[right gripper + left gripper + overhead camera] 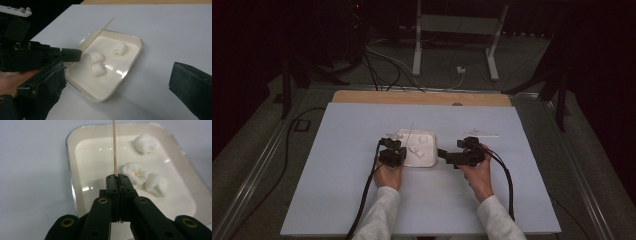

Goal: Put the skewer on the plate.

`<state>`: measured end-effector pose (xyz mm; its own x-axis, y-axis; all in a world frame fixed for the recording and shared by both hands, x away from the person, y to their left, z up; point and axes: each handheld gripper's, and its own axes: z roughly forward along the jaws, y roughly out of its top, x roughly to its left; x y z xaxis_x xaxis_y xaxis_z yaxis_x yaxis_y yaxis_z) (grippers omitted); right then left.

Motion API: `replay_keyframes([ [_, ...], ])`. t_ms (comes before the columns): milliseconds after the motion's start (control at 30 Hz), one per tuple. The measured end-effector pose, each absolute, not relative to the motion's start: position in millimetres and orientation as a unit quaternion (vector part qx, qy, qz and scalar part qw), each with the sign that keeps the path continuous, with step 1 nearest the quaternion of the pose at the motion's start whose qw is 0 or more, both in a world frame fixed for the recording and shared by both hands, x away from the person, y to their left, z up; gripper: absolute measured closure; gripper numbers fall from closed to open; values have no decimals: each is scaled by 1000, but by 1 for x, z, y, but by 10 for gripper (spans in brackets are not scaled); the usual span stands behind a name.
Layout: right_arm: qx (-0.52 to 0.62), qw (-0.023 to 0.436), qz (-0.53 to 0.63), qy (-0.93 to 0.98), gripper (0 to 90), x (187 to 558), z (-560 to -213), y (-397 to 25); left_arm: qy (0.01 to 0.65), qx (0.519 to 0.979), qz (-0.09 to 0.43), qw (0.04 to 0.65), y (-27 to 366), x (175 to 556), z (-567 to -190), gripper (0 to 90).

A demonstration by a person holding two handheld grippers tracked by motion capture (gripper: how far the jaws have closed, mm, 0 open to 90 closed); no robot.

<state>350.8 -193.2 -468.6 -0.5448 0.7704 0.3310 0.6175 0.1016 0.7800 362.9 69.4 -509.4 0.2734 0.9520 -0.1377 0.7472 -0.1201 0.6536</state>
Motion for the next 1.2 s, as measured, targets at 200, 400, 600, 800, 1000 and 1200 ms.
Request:
replay_keyframes([
  [200, 457, 107, 479, 742, 3, 339, -464, -208, 587, 726, 150, 326, 71, 362, -512, 690],
  [400, 442, 143, 476, 747, 3, 321, -466, -231, 535, 721, 148, 415, 100, 336, -491, 331],
  [600, 426, 193, 492, 734, 3, 294, -466, -263, 488, 692, 209, 489, 159, 293, -458, 121],
  [800, 428, 222, 499, 720, 3, 278, -468, -289, 459, 688, 270, 492, 203, 258, -446, 18],
  [1000, 417, 240, 527, 700, 3, 265, -470, -310, 457, 670, 297, 504, 232, 231, -453, 8],
  [1200, 423, 254, 530, 690, 3, 252, -475, -320, 466, 651, 305, 515, 244, 224, -453, 8],
])
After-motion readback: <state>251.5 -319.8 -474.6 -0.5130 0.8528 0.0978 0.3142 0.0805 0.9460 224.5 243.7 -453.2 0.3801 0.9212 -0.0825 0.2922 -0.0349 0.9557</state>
